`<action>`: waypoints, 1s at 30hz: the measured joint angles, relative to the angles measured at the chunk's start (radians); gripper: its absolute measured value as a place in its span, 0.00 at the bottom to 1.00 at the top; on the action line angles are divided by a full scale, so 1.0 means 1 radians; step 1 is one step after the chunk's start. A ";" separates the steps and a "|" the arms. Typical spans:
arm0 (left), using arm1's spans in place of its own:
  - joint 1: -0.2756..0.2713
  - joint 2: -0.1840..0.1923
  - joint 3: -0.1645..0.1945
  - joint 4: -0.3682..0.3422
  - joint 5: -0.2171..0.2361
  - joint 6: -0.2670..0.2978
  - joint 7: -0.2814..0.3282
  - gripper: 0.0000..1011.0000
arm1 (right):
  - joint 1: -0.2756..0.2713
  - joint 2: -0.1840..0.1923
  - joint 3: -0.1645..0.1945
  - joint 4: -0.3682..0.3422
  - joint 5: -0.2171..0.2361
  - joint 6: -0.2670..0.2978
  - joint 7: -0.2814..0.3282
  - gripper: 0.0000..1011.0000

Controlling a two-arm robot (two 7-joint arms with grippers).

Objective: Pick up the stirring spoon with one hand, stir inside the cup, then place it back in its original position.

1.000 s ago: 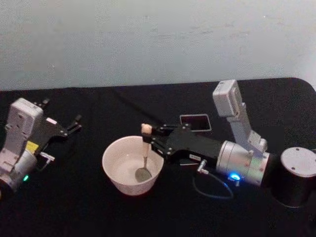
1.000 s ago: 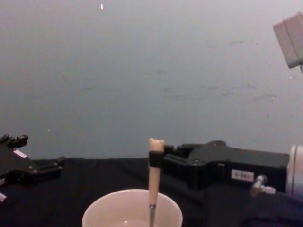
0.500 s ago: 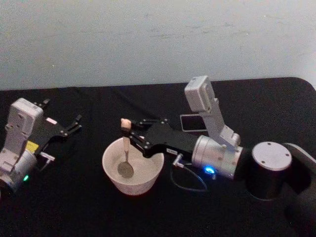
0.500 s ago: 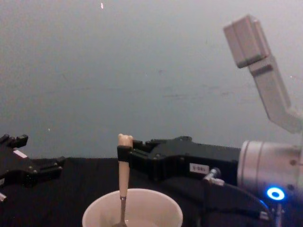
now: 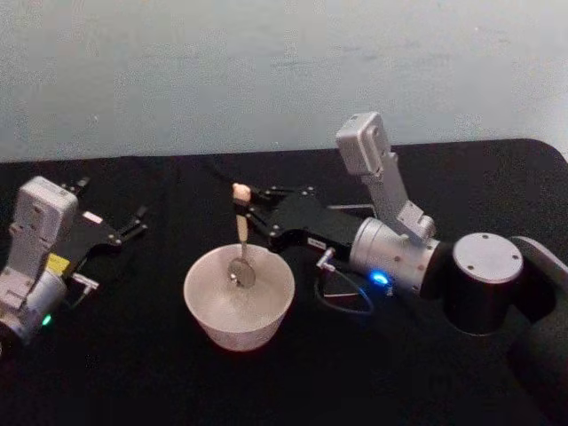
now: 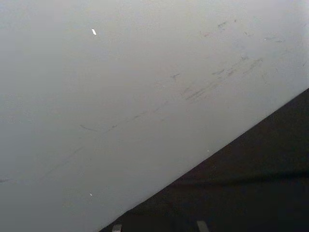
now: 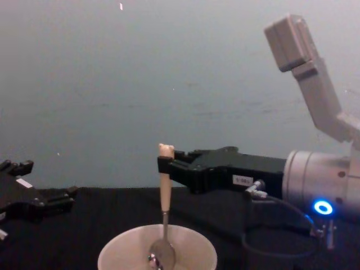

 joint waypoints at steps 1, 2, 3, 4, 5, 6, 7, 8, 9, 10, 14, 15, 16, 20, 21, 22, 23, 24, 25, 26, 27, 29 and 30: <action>0.000 0.000 0.000 0.000 0.000 0.000 0.000 0.99 | -0.005 0.008 0.003 -0.007 -0.001 -0.003 0.004 0.21; 0.000 0.000 0.000 0.000 0.000 0.000 0.000 0.99 | -0.008 0.011 0.005 -0.010 -0.002 -0.004 0.006 0.21; 0.000 0.000 0.000 0.000 0.000 0.000 0.000 0.99 | -0.012 0.016 0.007 -0.015 -0.002 -0.005 0.008 0.21; 0.000 0.000 0.000 0.000 0.000 0.000 0.000 0.99 | -0.015 0.021 0.010 -0.020 -0.002 -0.006 0.010 0.21; 0.000 0.000 0.000 0.000 0.000 0.000 0.000 0.99 | -0.024 0.031 0.014 -0.031 -0.002 -0.007 0.016 0.21; 0.000 0.000 0.000 0.000 0.000 0.000 0.000 0.99 | -0.028 0.036 0.016 -0.036 -0.002 -0.008 0.018 0.21; 0.000 0.000 0.000 0.000 0.000 0.000 0.000 0.99 | -0.033 0.042 0.018 -0.042 -0.001 -0.008 0.021 0.21; 0.000 0.000 0.000 0.000 0.000 0.000 0.000 0.99 | -0.042 0.053 0.022 -0.054 0.000 -0.009 0.027 0.21; 0.000 0.000 0.000 0.000 0.000 0.000 0.000 0.99 | -0.047 0.059 0.023 -0.061 0.002 -0.009 0.030 0.21; 0.000 0.000 0.000 0.000 0.000 0.000 0.000 0.99 | -0.056 0.071 0.025 -0.072 0.005 -0.009 0.038 0.21; 0.000 0.000 0.000 0.000 0.000 0.000 0.000 0.99 | -0.077 0.095 0.026 -0.100 0.012 -0.009 0.053 0.21; 0.000 0.000 0.000 0.000 0.000 0.000 0.000 0.99 | -0.080 0.098 0.026 -0.104 0.014 -0.009 0.056 0.21; 0.000 0.000 0.000 0.000 0.000 0.000 0.000 0.99 | -0.083 0.101 0.026 -0.108 0.015 -0.009 0.057 0.21; 0.000 0.000 0.000 0.000 0.000 0.000 0.000 0.99 | -0.095 0.112 0.023 -0.126 0.023 -0.006 0.067 0.21; 0.000 0.000 0.000 0.000 0.000 0.000 0.000 0.99 | -0.098 0.115 0.021 -0.133 0.027 -0.003 0.070 0.21; 0.000 0.000 0.000 0.000 0.000 0.000 0.000 0.99 | -0.099 0.116 0.020 -0.136 0.029 -0.002 0.072 0.21; 0.000 0.000 0.000 0.000 0.000 0.000 0.000 0.99 | -0.100 0.117 0.018 -0.139 0.031 0.000 0.075 0.21; 0.000 0.000 0.000 0.000 0.000 0.000 0.000 0.99 | -0.102 0.119 0.013 -0.145 0.033 0.002 0.079 0.21; 0.000 0.000 0.000 0.000 0.000 0.000 0.000 0.99 | -0.102 0.119 0.011 -0.147 0.034 0.003 0.080 0.21; 0.000 0.000 0.000 0.000 0.000 0.000 0.000 0.99 | -0.102 0.119 0.008 -0.149 0.035 0.003 0.082 0.21; 0.000 0.000 0.000 0.000 0.000 0.000 0.000 0.99 | -0.102 0.119 0.005 -0.151 0.035 0.004 0.084 0.21; 0.000 0.000 0.000 0.000 0.000 0.000 0.000 0.99 | -0.101 0.116 -0.004 -0.153 0.035 0.006 0.085 0.21; 0.000 0.000 0.000 0.000 0.000 0.000 0.000 0.99 | -0.100 0.114 -0.007 -0.153 0.035 0.007 0.085 0.21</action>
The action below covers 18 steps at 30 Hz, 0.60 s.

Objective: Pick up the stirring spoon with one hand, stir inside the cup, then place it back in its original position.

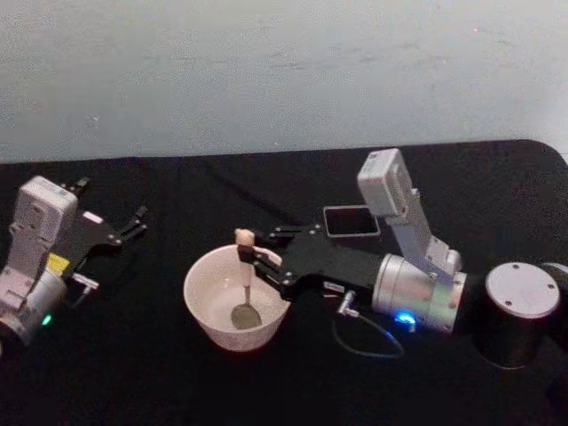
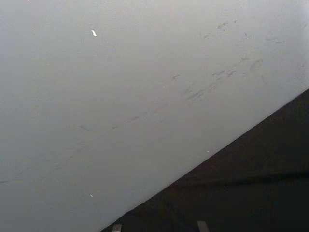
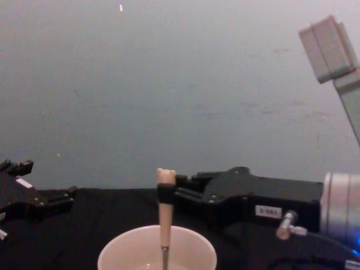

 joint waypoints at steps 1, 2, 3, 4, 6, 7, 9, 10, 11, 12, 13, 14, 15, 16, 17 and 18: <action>0.000 0.000 0.000 0.000 0.000 0.000 0.000 0.99 | 0.004 -0.007 -0.007 0.001 -0.001 0.002 0.000 0.21; 0.000 0.000 0.000 0.000 0.000 0.000 0.000 0.99 | 0.006 -0.011 -0.010 0.003 -0.001 0.002 -0.001 0.21; 0.000 0.000 0.000 0.000 0.000 0.000 0.000 0.99 | 0.012 -0.018 -0.017 0.008 -0.004 0.004 -0.003 0.21; 0.000 0.000 0.000 0.000 0.000 0.000 0.000 0.99 | 0.015 -0.022 -0.020 0.011 -0.006 0.004 -0.006 0.21; 0.000 0.000 0.000 0.000 0.000 0.000 0.000 0.99 | 0.025 -0.038 -0.029 0.025 -0.014 0.004 -0.014 0.21; 0.000 0.000 0.000 0.000 0.000 0.000 0.000 0.99 | 0.027 -0.041 -0.030 0.029 -0.017 0.004 -0.017 0.21; 0.000 0.000 0.000 0.000 0.000 0.000 0.000 0.99 | 0.039 -0.060 -0.036 0.047 -0.026 0.003 -0.029 0.21; 0.000 0.000 0.000 0.000 0.000 0.000 0.000 0.99 | 0.039 -0.060 -0.036 0.047 -0.026 0.003 -0.029 0.21; 0.000 0.000 0.000 0.000 0.000 0.000 0.000 0.99 | 0.047 -0.071 -0.038 0.059 -0.032 0.002 -0.039 0.21; 0.000 0.000 0.000 0.000 0.000 0.000 0.000 0.99 | 0.051 -0.078 -0.038 0.066 -0.035 0.002 -0.043 0.21; 0.000 0.000 0.000 0.000 0.000 0.000 0.000 0.99 | 0.054 -0.083 -0.039 0.073 -0.039 0.002 -0.048 0.21; 0.000 0.000 0.000 0.000 0.000 0.000 0.000 0.99 | 0.061 -0.092 -0.039 0.086 -0.046 0.001 -0.057 0.21; 0.000 0.000 0.000 0.000 0.000 0.000 0.000 0.99 | 0.064 -0.097 -0.039 0.092 -0.049 0.000 -0.062 0.21; 0.000 0.000 0.000 0.000 0.000 0.000 0.000 0.99 | 0.070 -0.106 -0.037 0.104 -0.055 -0.001 -0.070 0.21; 0.000 0.000 0.000 0.000 0.000 0.000 0.000 0.99 | 0.073 -0.110 -0.035 0.109 -0.058 -0.001 -0.072 0.21; 0.000 0.000 0.000 0.000 0.000 0.000 0.000 0.99 | 0.075 -0.113 -0.033 0.114 -0.060 -0.001 -0.076 0.21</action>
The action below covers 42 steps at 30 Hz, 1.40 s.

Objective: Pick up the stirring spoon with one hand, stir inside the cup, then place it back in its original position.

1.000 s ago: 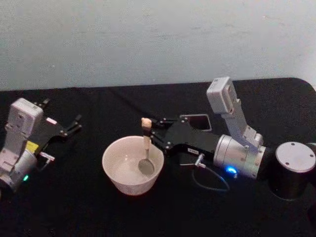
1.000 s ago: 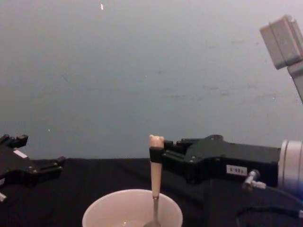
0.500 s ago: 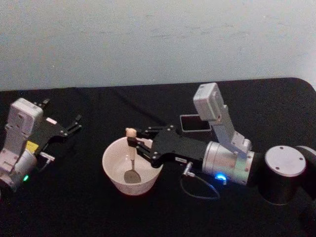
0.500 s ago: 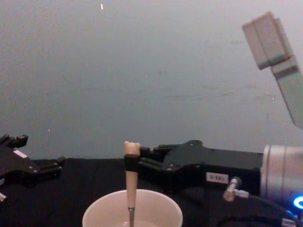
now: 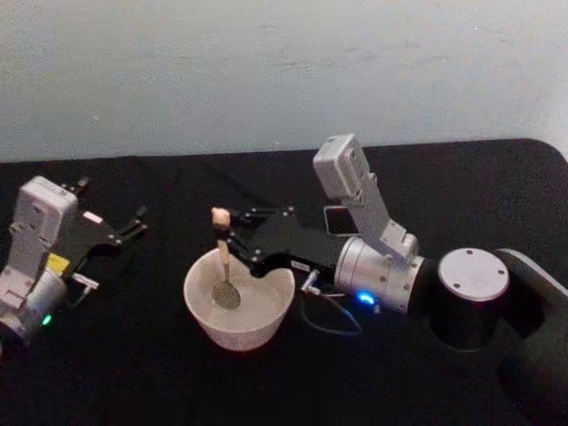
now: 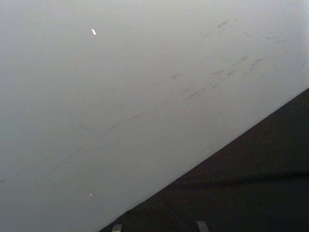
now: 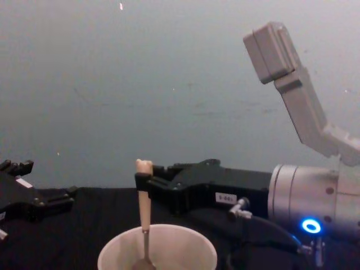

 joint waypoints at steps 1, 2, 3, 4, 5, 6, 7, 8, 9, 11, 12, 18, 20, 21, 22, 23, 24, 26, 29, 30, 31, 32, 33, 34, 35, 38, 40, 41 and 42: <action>0.000 0.000 0.000 0.000 0.000 0.000 0.000 0.99 | 0.004 -0.004 0.004 0.009 -0.004 -0.001 -0.005 0.21; 0.000 0.000 0.000 0.000 0.000 0.000 0.000 0.99 | 0.006 -0.006 0.007 0.013 -0.006 -0.001 -0.007 0.21; 0.000 0.000 0.000 0.000 0.000 0.000 0.000 0.99 | 0.008 -0.008 0.009 0.017 -0.007 -0.001 -0.009 0.21; 0.000 0.000 0.000 0.000 0.000 0.000 0.000 0.99 | 0.009 -0.008 0.012 0.020 -0.008 -0.002 -0.010 0.21; 0.000 0.000 0.000 0.000 0.000 0.000 0.000 0.99 | 0.010 -0.009 0.017 0.025 -0.011 -0.002 -0.011 0.21; 0.000 0.000 0.000 0.000 0.000 0.000 0.000 0.99 | 0.010 -0.008 0.019 0.026 -0.012 -0.002 -0.011 0.21; 0.000 0.000 0.000 0.000 0.000 0.000 0.000 0.99 | 0.010 -0.008 0.021 0.027 -0.013 -0.003 -0.011 0.21; 0.000 0.000 0.000 0.000 0.000 0.000 0.000 0.99 | 0.010 -0.005 0.026 0.028 -0.015 -0.003 -0.011 0.21; 0.000 0.000 0.000 0.000 0.000 0.000 0.000 0.99 | 0.010 -0.003 0.028 0.028 -0.016 -0.004 -0.011 0.21; 0.000 0.000 0.000 0.000 0.000 0.000 0.000 0.99 | 0.007 0.001 0.032 0.028 -0.018 -0.005 -0.010 0.21; 0.000 0.000 0.000 0.000 0.000 0.000 0.000 0.99 | 0.004 0.006 0.036 0.026 -0.020 -0.005 -0.009 0.21; 0.000 0.000 0.000 0.000 0.000 0.000 0.000 0.99 | -0.021 0.035 0.053 -0.007 -0.016 -0.002 0.005 0.21; 0.000 0.000 0.000 0.000 0.000 0.000 0.000 0.99 | -0.029 0.045 0.057 -0.019 -0.012 0.001 0.009 0.21; 0.000 0.000 0.000 0.000 0.000 0.000 0.000 0.99 | -0.038 0.055 0.061 -0.030 -0.007 0.003 0.014 0.21; 0.000 0.000 0.000 0.000 0.000 0.000 0.000 0.99 | -0.043 0.060 0.063 -0.037 -0.004 0.005 0.016 0.21; 0.000 0.000 0.000 0.000 0.000 0.000 0.000 0.99 | -0.048 0.065 0.064 -0.043 -0.002 0.006 0.018 0.21; 0.000 0.000 0.000 0.000 0.000 0.000 0.000 0.99 | -0.058 0.075 0.067 -0.057 0.005 0.010 0.024 0.21; 0.000 0.000 0.000 0.000 0.000 0.000 0.000 0.99 | -0.066 0.084 0.069 -0.070 0.011 0.013 0.030 0.21; 0.000 0.000 0.000 0.000 0.000 0.000 0.000 0.99 | -0.082 0.102 0.070 -0.096 0.024 0.018 0.043 0.21; 0.000 0.000 0.000 0.000 0.000 0.000 0.000 0.99 | -0.088 0.109 0.070 -0.108 0.030 0.020 0.047 0.21; 0.000 0.000 0.000 0.000 0.000 0.000 0.000 0.99 | -0.091 0.113 0.070 -0.114 0.033 0.021 0.050 0.21; 0.000 0.000 0.000 0.000 0.000 0.000 0.000 0.99 | -0.095 0.117 0.070 -0.120 0.036 0.022 0.052 0.21; 0.000 0.000 0.000 0.000 0.000 0.000 0.000 0.99 | -0.100 0.123 0.068 -0.132 0.042 0.023 0.056 0.21; 0.000 0.000 0.000 0.000 0.000 0.000 0.000 0.99 | -0.102 0.125 0.067 -0.136 0.045 0.024 0.058 0.21; 0.000 0.000 0.000 0.000 0.000 0.000 0.000 0.99 | -0.104 0.127 0.066 -0.141 0.048 0.024 0.060 0.21; 0.000 0.000 0.000 0.000 0.000 0.000 0.000 0.99 | -0.110 0.134 0.059 -0.156 0.056 0.025 0.064 0.21; 0.000 0.000 0.000 0.000 0.000 0.000 0.000 0.99 | -0.112 0.136 0.053 -0.163 0.059 0.026 0.066 0.21; 0.000 0.000 0.000 0.000 0.000 0.000 0.000 0.99 | -0.112 0.136 0.050 -0.164 0.060 0.027 0.067 0.21; 0.000 0.000 0.000 0.000 0.000 0.000 0.000 0.99 | -0.111 0.135 0.044 -0.165 0.060 0.027 0.067 0.21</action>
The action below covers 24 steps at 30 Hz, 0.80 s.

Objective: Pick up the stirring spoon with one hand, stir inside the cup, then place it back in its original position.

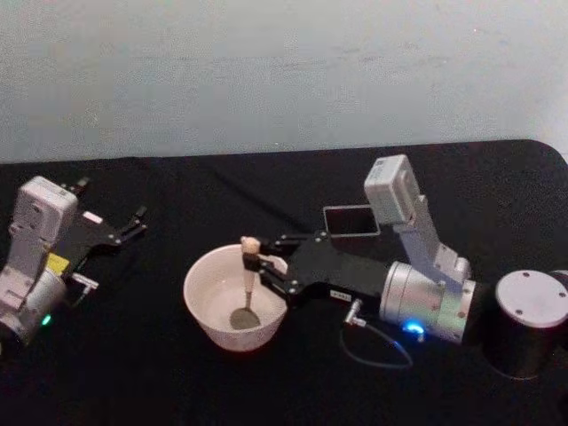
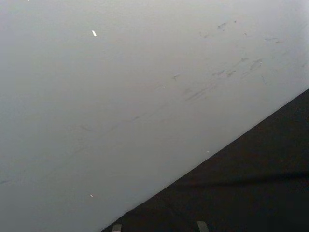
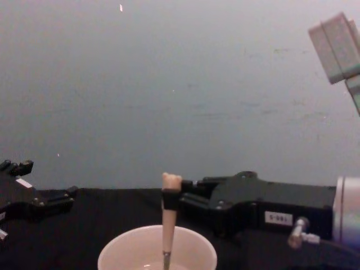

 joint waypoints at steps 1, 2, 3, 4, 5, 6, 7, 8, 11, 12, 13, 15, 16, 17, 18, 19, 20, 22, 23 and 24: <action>0.000 0.000 0.000 0.000 0.000 0.000 0.000 0.99 | 0.000 0.000 0.000 0.000 0.000 0.000 0.000 0.21; 0.000 0.000 0.000 0.000 0.000 0.000 0.000 0.99 | 0.002 -0.004 -0.006 0.000 0.000 0.002 0.000 0.21; 0.000 0.000 0.000 0.000 0.000 0.000 0.000 0.99 | 0.005 -0.007 -0.010 0.002 0.000 0.003 -0.001 0.21; 0.000 0.000 0.000 0.000 0.000 0.000 0.000 0.99 | 0.009 -0.014 -0.015 0.008 0.000 0.006 -0.004 0.21; 0.000 0.000 0.000 0.000 0.000 0.000 0.000 0.99 | 0.012 -0.018 -0.018 0.012 0.000 0.007 -0.007 0.21; 0.000 0.000 0.000 0.000 0.000 0.000 0.000 0.99 | 0.015 -0.023 -0.021 0.016 0.000 0.009 -0.009 0.21; 0.000 0.000 0.000 0.000 0.000 0.000 0.000 0.99 | 0.019 -0.029 -0.023 0.021 -0.001 0.010 -0.012 0.21; 0.000 0.000 0.000 0.000 0.000 0.000 0.000 0.99 | 0.027 -0.041 -0.027 0.033 -0.001 0.012 -0.018 0.21; 0.000 0.000 0.000 0.000 0.000 0.000 0.000 0.99 | 0.046 -0.064 -0.033 0.058 -0.005 0.015 -0.032 0.21; 0.000 0.000 0.000 0.000 0.000 0.000 0.000 0.99 | 0.051 -0.072 -0.035 0.066 -0.006 0.016 -0.037 0.21; 0.000 0.000 0.000 0.000 0.000 0.000 0.000 0.99 | 0.063 -0.085 -0.037 0.084 -0.012 0.017 -0.046 0.21; 0.000 0.000 0.000 0.000 0.000 0.000 0.000 0.99 | 0.073 -0.097 -0.038 0.101 -0.017 0.018 -0.054 0.21; 0.000 0.000 0.000 0.000 0.000 0.000 0.000 0.99 | 0.084 -0.109 -0.038 0.118 -0.021 0.018 -0.061 0.21; 0.000 0.000 0.000 0.000 0.000 0.000 0.000 0.99 | 0.089 -0.113 -0.038 0.127 -0.023 0.018 -0.064 0.21; 0.000 0.000 0.000 0.000 0.000 0.000 0.000 0.99 | 0.094 -0.118 -0.038 0.135 -0.026 0.018 -0.067 0.21; 0.000 0.000 0.000 0.000 0.000 0.000 0.000 0.99 | 0.098 -0.122 -0.037 0.142 -0.027 0.018 -0.070 0.21; 0.000 0.000 0.000 0.000 0.000 0.000 0.000 0.99 | 0.105 -0.129 -0.034 0.155 -0.030 0.017 -0.074 0.21; 0.000 0.000 0.000 0.000 0.000 0.000 0.000 0.99 | 0.113 -0.135 -0.028 0.169 -0.033 0.017 -0.079 0.21; 0.000 0.000 0.000 0.000 0.000 0.000 0.000 0.99 | 0.114 -0.136 -0.026 0.171 -0.033 0.017 -0.080 0.21; 0.000 0.000 0.000 0.000 0.000 0.000 0.000 0.99 | 0.115 -0.137 -0.024 0.173 -0.034 0.016 -0.081 0.21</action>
